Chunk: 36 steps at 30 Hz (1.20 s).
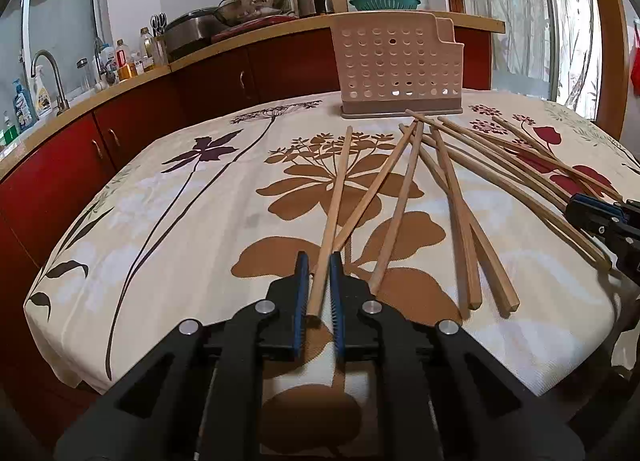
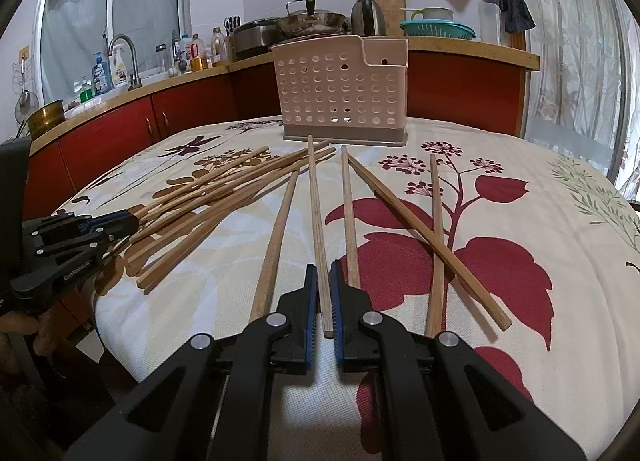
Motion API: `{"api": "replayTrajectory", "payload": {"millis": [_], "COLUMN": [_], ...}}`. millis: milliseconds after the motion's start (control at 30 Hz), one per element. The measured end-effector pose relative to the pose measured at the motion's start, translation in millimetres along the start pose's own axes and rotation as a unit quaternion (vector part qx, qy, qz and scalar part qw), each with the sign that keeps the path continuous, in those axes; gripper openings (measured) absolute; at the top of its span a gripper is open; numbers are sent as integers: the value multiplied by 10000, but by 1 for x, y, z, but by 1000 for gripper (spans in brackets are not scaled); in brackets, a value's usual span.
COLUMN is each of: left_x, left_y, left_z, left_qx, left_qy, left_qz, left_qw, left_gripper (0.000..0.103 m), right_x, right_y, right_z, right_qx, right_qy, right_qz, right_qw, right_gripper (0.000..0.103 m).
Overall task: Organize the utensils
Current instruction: 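Close the left gripper on a chopstick while the right gripper closes on another, then lift both held chopsticks and carry them above the beige utensil holder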
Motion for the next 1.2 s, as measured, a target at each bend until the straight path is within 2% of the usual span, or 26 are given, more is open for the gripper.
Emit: {"api": "replayTrajectory", "payload": {"millis": [167, 567, 1200], "left_x": [3, 12, 47], "left_y": [2, 12, 46], "left_z": [-2, -14, -62], "left_qx": [40, 121, 457], "left_qy": [-64, -232, -645], "left_qz": [2, -62, -82], "left_qw": [10000, 9996, 9968], "left_gripper": [7, 6, 6], "right_x": [1, 11, 46], "right_y": [-2, 7, 22], "right_z": [-1, -15, -61], "right_qx": [8, 181, 323], "right_qy": [-36, -251, -780], "right_qz": [26, 101, 221], "right_qw": [10000, 9995, 9962], "right_gripper": [8, 7, 7]}}
Point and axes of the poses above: each gripper's, at about its wrist camera, not at the fingertips, and x roughly against the way its jaws point, y to its left, z to its underside, the point moved 9 cm from there along -x, roughly the way its jaws point, and after that the axes turned 15 degrees about -z, right-handed, at the moved point
